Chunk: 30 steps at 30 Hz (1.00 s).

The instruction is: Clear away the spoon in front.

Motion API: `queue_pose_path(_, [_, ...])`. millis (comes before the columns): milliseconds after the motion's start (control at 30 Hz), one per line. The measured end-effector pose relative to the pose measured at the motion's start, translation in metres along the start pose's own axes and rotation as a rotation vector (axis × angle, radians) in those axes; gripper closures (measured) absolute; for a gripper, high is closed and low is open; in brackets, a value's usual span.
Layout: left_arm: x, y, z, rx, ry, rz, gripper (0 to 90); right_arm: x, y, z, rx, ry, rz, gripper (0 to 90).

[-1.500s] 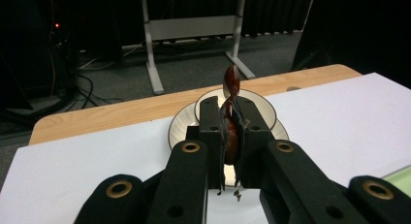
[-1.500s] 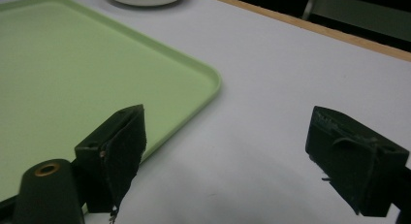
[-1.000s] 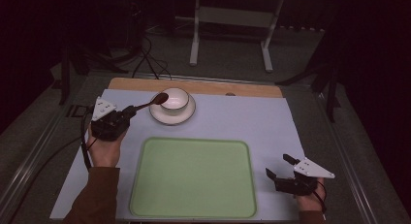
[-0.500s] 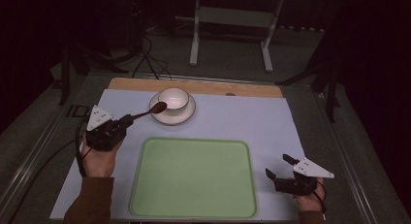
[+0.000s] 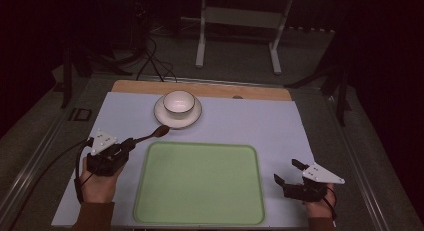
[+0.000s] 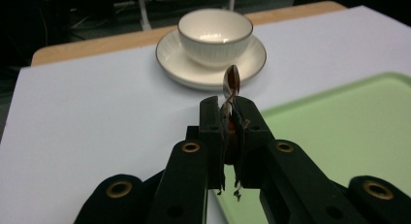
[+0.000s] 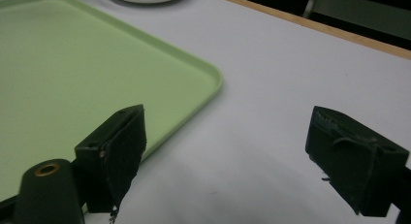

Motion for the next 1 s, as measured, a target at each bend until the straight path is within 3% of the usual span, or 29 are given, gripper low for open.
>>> queue_pose_path(233, [0.006, -0.011, -0.020, -0.042, -0.017, -0.001, 84.1, -0.001, 0.000, 0.000, -0.002, -0.002, 0.000, 14.4])
queue_pose_path(567, [0.005, -0.006, -0.031, -0.115, -0.021, 0.038, 84.1, 0.000, 0.000, 0.000, -0.002, -0.002, 0.000, 14.4])
queue_pose_path(767, [0.002, 0.001, -0.031, -0.139, -0.034, 0.055, 84.2, -0.001, 0.001, 0.000, -0.005, -0.006, 0.002, 14.4])
queue_pose_path(1000, [-0.002, 0.006, -0.012, -0.108, -0.044, 0.061, 83.9, -0.002, 0.001, -0.001, -0.010, -0.005, 0.003, 14.5])
Point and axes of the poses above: each handheld gripper's, and its own axes: y roughly forward along the jaws, z roughly out of its top, x roughly to its right, the point moved 9 cm from there along y, roughly forward along the jaws, and after that the axes turned 5 degrees about y, right-handed, at the moved point
